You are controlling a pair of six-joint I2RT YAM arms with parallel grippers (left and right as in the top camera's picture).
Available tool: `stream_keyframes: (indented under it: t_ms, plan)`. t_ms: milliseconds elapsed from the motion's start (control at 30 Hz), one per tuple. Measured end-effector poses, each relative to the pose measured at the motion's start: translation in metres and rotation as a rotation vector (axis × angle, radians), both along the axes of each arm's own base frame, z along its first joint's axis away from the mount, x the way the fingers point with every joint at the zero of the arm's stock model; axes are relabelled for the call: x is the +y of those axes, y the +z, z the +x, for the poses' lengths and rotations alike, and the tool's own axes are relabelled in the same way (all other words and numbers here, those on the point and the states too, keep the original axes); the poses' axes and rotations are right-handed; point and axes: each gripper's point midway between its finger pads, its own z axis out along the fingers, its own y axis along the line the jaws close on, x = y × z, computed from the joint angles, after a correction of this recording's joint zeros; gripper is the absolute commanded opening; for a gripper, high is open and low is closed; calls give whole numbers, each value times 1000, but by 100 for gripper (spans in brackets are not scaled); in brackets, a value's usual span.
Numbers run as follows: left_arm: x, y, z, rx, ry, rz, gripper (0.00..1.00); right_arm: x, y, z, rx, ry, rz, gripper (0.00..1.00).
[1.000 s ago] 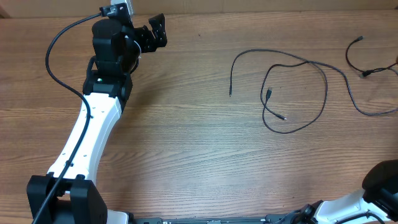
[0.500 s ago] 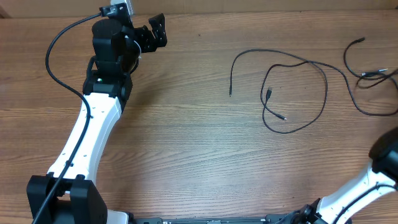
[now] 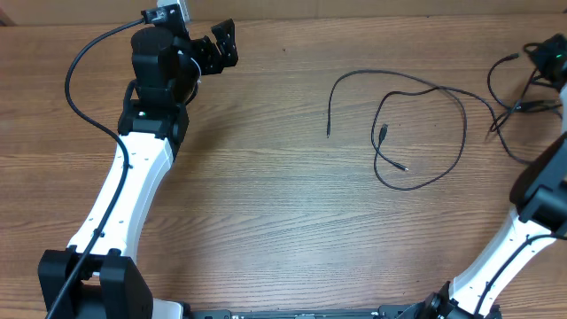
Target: Untangle cables
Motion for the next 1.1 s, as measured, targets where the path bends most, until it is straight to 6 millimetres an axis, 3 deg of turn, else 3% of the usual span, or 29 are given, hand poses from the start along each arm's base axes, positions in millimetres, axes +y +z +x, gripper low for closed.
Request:
stream_keyframes:
  t_ms: [133, 233, 567, 800, 967, 1100]
  plan:
    - [0, 0, 0, 0, 0, 0, 100, 3, -23, -3, 50, 4, 13, 69]
    - [0, 0, 0, 0, 0, 0, 100, 2, -24, -4, 57, -2, 12, 100]
    - [0, 0, 0, 0, 0, 0, 100, 2, -25, -7, 73, -5, 14, 100]
    - [1, 0, 0, 0, 4, 1, 100, -8, 13, -11, 90, -50, -26, 100]
    - [1, 0, 0, 0, 7, 1, 100, -13, 38, -54, 228, -182, -44, 100]
    - [1, 0, 0, 0, 8, 0, 100, -4, 38, -102, 375, -313, 21, 100]
